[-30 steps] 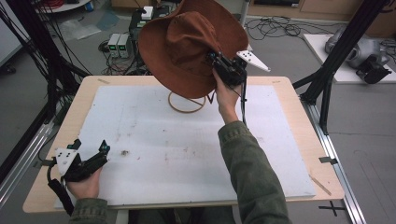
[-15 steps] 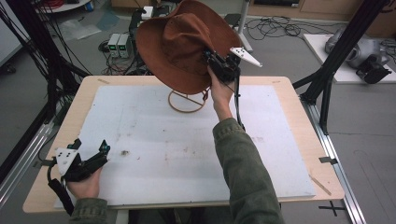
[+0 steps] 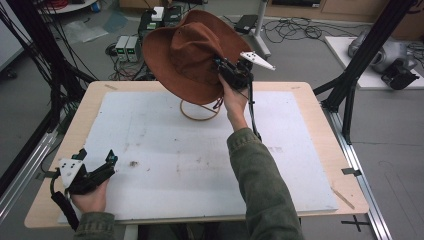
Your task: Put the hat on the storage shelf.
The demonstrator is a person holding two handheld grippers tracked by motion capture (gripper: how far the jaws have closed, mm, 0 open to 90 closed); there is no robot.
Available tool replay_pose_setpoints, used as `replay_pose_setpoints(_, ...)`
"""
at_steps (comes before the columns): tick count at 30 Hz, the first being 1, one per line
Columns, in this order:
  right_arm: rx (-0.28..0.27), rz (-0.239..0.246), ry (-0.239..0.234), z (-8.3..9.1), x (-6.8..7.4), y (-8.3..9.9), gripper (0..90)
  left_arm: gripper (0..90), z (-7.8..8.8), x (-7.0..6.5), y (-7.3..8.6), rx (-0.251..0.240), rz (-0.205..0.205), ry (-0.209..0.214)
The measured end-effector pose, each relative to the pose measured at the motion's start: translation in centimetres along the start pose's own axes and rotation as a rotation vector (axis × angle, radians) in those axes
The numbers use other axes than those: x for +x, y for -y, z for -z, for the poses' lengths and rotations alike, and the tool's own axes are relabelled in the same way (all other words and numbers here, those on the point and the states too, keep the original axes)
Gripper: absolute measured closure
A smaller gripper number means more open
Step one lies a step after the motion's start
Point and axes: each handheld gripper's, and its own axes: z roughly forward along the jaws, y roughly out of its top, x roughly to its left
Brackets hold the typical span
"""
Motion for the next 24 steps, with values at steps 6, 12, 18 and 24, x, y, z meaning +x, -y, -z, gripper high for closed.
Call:
replay_pose_setpoints(6,0.036,0.037,0.001,-0.16,0.24,-0.13,84.8,11.4,-0.12,-0.11,0.01,-0.002,0.001,0.002)
replay_pose_setpoints(12,0.08,0.071,0.009,-0.52,0.51,-0.47,82.7,11.4,-0.14,-0.16,0.01,0.003,0.0,0.005)
replay_pose_setpoints(18,0.106,0.092,0.016,-0.83,0.89,-0.63,80.1,11.4,-0.12,-0.1,0.02,0.0,0.003,0.002)
replay_pose_setpoints(24,0.102,0.102,-0.01,-0.73,0.96,-0.76,61.9,11.4,-0.07,0.03,0.03,0.0,0.005,0.0)
